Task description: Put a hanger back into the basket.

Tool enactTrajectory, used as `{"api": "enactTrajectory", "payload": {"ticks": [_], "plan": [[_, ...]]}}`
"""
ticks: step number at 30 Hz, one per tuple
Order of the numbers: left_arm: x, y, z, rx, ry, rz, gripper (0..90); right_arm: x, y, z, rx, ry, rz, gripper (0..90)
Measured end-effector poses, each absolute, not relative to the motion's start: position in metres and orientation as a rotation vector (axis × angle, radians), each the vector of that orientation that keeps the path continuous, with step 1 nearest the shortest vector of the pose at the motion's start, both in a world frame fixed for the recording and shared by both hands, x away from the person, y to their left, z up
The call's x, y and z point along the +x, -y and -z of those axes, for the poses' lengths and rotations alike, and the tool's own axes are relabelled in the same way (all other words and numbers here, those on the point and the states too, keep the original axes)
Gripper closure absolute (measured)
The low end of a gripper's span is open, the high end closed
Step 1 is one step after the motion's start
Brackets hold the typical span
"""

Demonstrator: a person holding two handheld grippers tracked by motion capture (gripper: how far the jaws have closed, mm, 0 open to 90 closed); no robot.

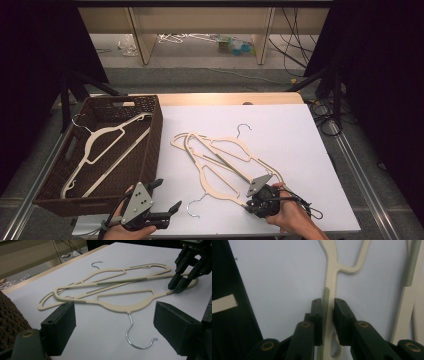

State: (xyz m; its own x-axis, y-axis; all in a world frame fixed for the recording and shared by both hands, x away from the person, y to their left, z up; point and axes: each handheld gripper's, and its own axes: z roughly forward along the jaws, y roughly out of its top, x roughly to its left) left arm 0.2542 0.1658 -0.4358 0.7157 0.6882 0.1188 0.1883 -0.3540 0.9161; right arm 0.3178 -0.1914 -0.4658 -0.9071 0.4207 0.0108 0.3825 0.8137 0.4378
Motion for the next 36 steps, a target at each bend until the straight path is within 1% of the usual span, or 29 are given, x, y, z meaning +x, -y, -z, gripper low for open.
{"api": "enactTrajectory", "payload": {"ticks": [5,9,14,22,26,32,34,36], "plan": [[0.255,-0.164,0.437,1.903,-0.677,-0.608,18.4,0.322,0.195,0.465,0.725,-2.927,-0.660,78.3],[0.255,-0.161,0.438,1.909,-0.677,-0.596,18.6,0.322,0.191,0.464,0.729,-2.925,-0.640,74.6],[0.256,-0.160,0.439,1.926,-0.673,-0.597,18.9,0.322,0.185,0.464,0.732,-2.922,-0.592,73.9],[0.259,-0.155,0.441,1.953,-0.654,-0.612,19.7,0.325,0.179,0.462,0.760,-2.929,-0.509,75.9],[0.261,-0.151,0.443,1.954,-0.650,-0.599,20.2,0.324,0.180,0.463,0.768,-2.924,-0.532,79.3],[0.268,-0.145,0.447,1.992,-0.637,-0.607,21.6,0.326,0.183,0.461,0.753,-2.943,-0.538,79.4],[0.270,-0.141,0.450,2.010,-0.641,-0.633,22.4,0.325,0.184,0.459,0.729,-2.957,-0.510,79.4],[0.273,-0.135,0.453,2.046,-0.608,-0.634,23.0,0.325,0.185,0.456,0.705,-2.958,-0.493,79.4]]}}
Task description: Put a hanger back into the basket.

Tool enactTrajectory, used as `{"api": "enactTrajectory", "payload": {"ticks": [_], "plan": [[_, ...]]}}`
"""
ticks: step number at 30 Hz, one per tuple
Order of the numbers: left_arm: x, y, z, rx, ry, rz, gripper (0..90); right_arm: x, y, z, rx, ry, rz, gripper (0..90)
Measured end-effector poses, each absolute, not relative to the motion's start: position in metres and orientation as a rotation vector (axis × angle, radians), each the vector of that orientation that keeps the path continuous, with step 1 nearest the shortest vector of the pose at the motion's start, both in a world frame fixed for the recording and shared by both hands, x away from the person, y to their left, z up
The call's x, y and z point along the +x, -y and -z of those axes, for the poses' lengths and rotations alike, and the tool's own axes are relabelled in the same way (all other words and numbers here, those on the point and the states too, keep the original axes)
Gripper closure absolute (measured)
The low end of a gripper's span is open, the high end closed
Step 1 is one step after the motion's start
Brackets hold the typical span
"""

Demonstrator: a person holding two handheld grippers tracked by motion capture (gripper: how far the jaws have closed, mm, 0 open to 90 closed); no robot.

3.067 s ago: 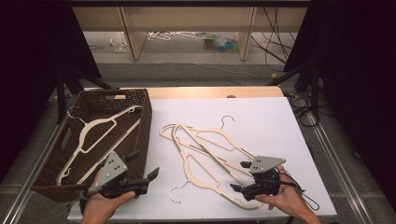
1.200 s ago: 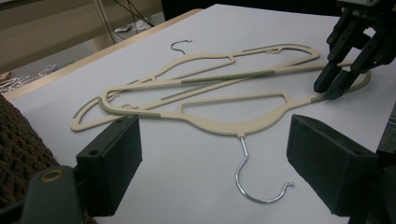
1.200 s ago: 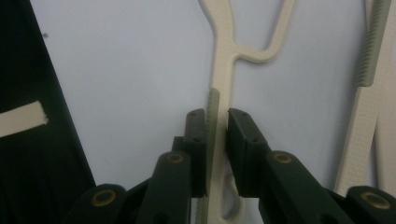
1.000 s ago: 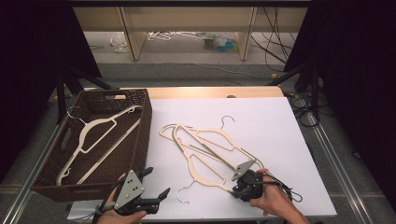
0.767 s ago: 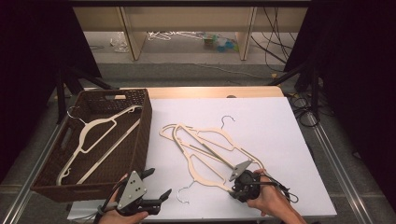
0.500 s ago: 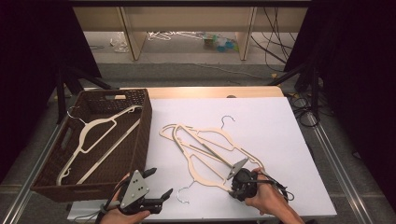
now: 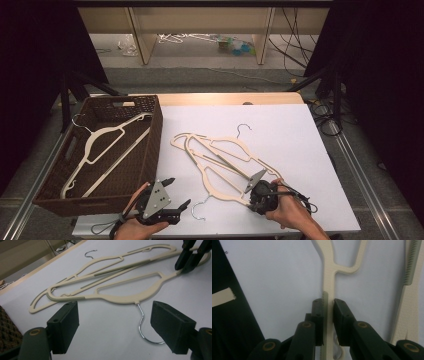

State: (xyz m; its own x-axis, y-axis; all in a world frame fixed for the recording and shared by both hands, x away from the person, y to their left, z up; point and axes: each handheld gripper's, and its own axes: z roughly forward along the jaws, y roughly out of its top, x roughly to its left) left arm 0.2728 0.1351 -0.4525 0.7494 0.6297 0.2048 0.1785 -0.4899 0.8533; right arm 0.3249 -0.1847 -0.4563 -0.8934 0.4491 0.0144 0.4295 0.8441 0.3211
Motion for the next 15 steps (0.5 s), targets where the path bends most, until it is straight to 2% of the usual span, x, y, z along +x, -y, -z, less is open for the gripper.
{"api": "enactTrajectory", "payload": {"ticks": [15], "plan": [[0.301,-0.089,0.482,2.284,-0.381,-0.695,26.4,0.311,0.191,0.427,0.581,-2.997,-0.480,79.4]]}}
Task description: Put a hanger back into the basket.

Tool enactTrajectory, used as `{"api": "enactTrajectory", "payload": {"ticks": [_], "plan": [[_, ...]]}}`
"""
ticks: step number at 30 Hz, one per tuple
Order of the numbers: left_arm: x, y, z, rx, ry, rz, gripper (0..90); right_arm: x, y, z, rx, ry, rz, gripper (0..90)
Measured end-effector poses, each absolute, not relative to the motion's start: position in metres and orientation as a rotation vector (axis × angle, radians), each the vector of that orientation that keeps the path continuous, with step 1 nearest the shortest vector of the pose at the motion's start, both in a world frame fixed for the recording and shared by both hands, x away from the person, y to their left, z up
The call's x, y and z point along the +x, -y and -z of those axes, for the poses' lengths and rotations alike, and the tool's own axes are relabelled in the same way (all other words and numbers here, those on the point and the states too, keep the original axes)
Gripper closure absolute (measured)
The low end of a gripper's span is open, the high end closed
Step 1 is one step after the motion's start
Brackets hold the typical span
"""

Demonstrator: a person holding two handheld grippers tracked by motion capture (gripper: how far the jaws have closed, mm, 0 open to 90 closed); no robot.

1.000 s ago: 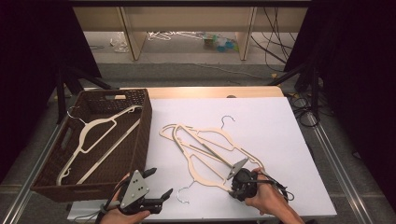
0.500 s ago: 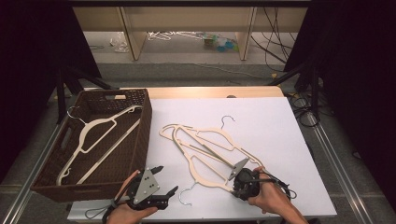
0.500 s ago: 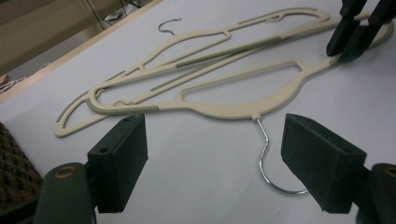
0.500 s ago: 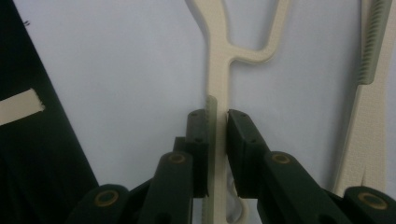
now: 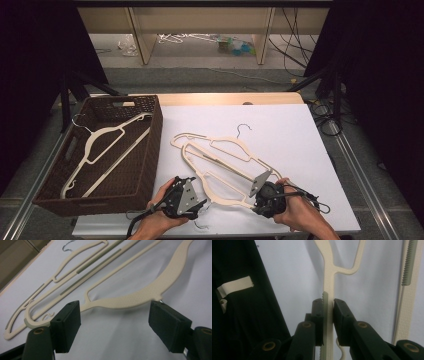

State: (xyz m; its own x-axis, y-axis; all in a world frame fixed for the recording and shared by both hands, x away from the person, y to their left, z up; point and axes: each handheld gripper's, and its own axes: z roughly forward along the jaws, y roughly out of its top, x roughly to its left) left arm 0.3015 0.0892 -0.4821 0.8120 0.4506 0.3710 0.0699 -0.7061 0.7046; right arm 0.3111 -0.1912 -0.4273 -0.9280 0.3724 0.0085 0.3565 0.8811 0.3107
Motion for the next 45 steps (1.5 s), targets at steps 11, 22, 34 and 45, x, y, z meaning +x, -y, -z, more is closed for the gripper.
{"api": "enactTrajectory", "payload": {"ticks": [11,22,34,45], "plan": [[0.310,-0.078,0.491,2.338,-0.326,-0.740,28.0,0.310,0.193,0.422,0.566,-2.996,-0.474,79.5],[0.312,-0.065,0.492,2.351,-0.126,-0.756,38.3,0.311,0.194,0.424,0.532,-3.014,-0.474,79.3],[0.311,-0.059,0.483,2.336,0.273,-0.794,64.1,0.321,0.207,0.432,0.538,-3.037,-0.500,79.3],[0.309,-0.050,0.466,2.320,0.472,-0.917,77.2,0.326,0.219,0.429,0.555,-3.035,-0.558,79.7]]}}
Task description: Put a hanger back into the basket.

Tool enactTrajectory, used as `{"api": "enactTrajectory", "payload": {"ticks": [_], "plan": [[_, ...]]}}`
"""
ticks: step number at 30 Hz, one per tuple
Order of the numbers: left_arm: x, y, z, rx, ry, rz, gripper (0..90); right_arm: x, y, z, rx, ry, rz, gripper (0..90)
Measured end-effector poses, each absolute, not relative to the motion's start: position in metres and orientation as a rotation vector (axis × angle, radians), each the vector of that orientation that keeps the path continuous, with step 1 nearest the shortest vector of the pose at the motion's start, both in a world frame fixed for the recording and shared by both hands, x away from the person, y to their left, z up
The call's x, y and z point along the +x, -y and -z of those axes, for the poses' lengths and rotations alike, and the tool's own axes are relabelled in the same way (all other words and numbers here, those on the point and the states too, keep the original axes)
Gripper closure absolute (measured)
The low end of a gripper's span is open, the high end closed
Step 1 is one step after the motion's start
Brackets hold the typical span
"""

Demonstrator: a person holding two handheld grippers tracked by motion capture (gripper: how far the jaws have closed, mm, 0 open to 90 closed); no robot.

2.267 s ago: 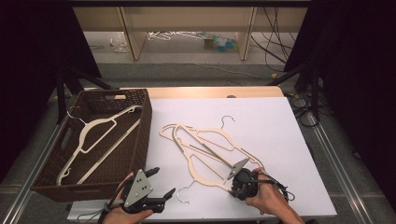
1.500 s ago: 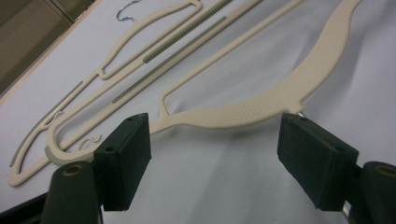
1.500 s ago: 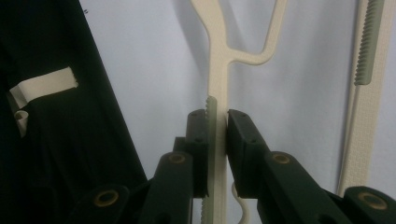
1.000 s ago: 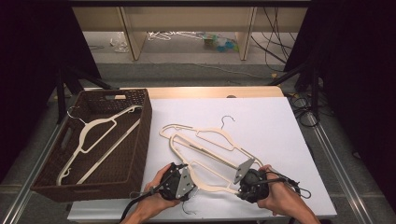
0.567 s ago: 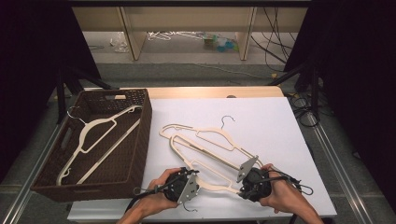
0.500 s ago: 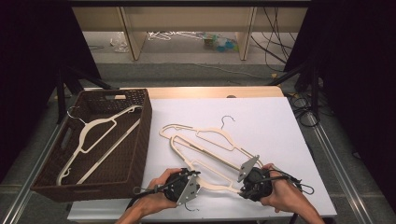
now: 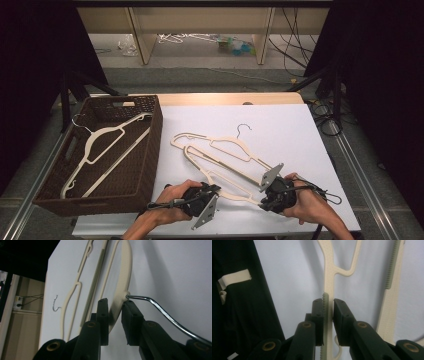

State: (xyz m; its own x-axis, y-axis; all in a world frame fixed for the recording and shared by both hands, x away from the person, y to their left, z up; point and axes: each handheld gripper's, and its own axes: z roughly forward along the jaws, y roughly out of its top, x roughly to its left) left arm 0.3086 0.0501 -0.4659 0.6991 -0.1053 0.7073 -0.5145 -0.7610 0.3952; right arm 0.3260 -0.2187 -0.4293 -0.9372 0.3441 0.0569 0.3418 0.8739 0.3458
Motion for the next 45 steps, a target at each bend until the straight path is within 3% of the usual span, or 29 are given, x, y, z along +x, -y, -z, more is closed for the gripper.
{"api": "enactTrajectory", "payload": {"ticks": [5,14,19,21,37,45], "plan": [[0.310,-0.046,0.453,2.308,0.496,-0.957,80.4,0.327,0.226,0.421,0.580,-3.007,-0.633,79.6],[0.311,-0.042,0.427,2.309,0.564,-1.005,84.9,0.325,0.226,0.398,0.610,-2.794,-0.765,51.1],[0.312,-0.045,0.414,2.287,0.496,-1.028,85.7,0.323,0.226,0.383,0.646,-2.636,-0.910,41.5],[0.316,-0.045,0.404,2.266,0.562,-1.050,85.8,0.323,0.227,0.377,0.652,-2.572,-0.972,38.3],[0.349,-0.068,0.346,2.250,0.120,-0.990,85.8,0.305,0.226,0.344,0.616,-2.314,-1.269,32.1],[0.362,-0.085,0.330,2.123,-0.226,-0.755,85.8,0.304,0.223,0.365,0.652,-2.362,-1.256,30.3]]}}
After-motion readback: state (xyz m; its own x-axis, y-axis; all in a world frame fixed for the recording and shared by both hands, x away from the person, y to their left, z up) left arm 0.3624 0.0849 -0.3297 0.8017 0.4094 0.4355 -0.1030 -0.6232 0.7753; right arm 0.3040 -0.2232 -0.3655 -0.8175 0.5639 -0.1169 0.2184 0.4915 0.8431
